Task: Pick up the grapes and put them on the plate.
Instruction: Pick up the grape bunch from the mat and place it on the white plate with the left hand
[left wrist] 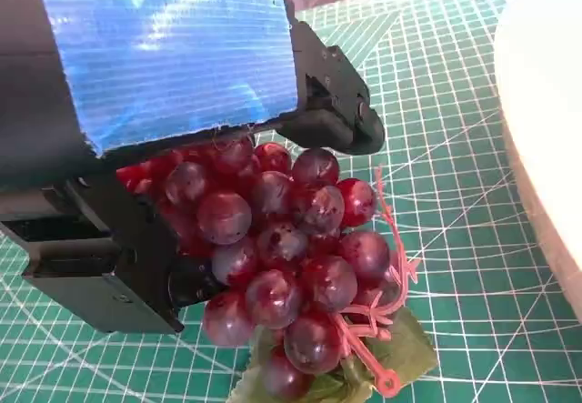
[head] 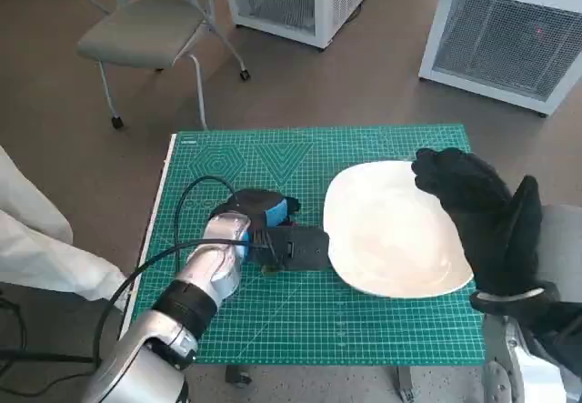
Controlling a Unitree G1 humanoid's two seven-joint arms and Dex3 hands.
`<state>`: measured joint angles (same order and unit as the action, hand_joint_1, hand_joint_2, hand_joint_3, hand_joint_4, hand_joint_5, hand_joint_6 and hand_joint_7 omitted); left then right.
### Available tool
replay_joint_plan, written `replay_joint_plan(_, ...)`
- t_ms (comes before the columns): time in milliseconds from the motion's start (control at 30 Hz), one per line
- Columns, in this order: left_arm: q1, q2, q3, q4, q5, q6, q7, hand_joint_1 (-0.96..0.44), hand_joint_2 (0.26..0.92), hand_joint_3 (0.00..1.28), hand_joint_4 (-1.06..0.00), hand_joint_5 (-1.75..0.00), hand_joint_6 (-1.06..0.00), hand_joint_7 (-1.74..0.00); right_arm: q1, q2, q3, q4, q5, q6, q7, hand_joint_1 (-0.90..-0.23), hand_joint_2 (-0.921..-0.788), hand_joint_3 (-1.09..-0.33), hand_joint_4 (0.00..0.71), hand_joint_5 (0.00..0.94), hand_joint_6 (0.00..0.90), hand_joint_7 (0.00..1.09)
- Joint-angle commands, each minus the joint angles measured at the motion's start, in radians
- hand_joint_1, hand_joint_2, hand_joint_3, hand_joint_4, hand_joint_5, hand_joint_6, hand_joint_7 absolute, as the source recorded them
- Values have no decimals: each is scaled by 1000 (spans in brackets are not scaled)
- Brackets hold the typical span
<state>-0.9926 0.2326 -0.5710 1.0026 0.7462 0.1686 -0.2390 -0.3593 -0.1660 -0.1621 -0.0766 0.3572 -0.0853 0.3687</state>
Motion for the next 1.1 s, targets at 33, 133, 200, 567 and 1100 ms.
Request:
replay_joint_plan(33, 8, 22, 14, -56, -12, 14, -17, 385, 660, 678, -542, -1505, -522, -28, 5, -9, -5, 5, 5, 16, -5, -313, -921, -603, 466, 832, 255, 984)
replay_joint_plan(133, 22, 40, 29, -116, -22, 18, -23, 390, 620, 770, -526, -1555, -400, -11, 6, -12, -7, -3, 8, 19, -5, -317, -921, -602, 466, 832, 255, 984)
replay_joint_plan(200, 35, 56, 38, -164, -26, 15, -26, 393, 601, 822, -510, -1591, -368, -9, 6, -13, -7, -9, 9, 20, -5, -321, -921, -601, 466, 832, 256, 984)
replay_joint_plan(567, 92, 172, 108, -568, -28, 42, -139, 107, 620, 774, -464, -1617, -588, -966, 6, -20, -18, -15, 19, 19, 1, -322, -921, -598, 467, 834, 256, 986)
replay_joint_plan(1100, 105, 229, 245, -952, -27, 79, -189, 3, 892, 70, -700, -1311, -770, -849, 3, -15, -18, -14, 21, 8, 0, -319, -921, -599, 469, 834, 257, 986)
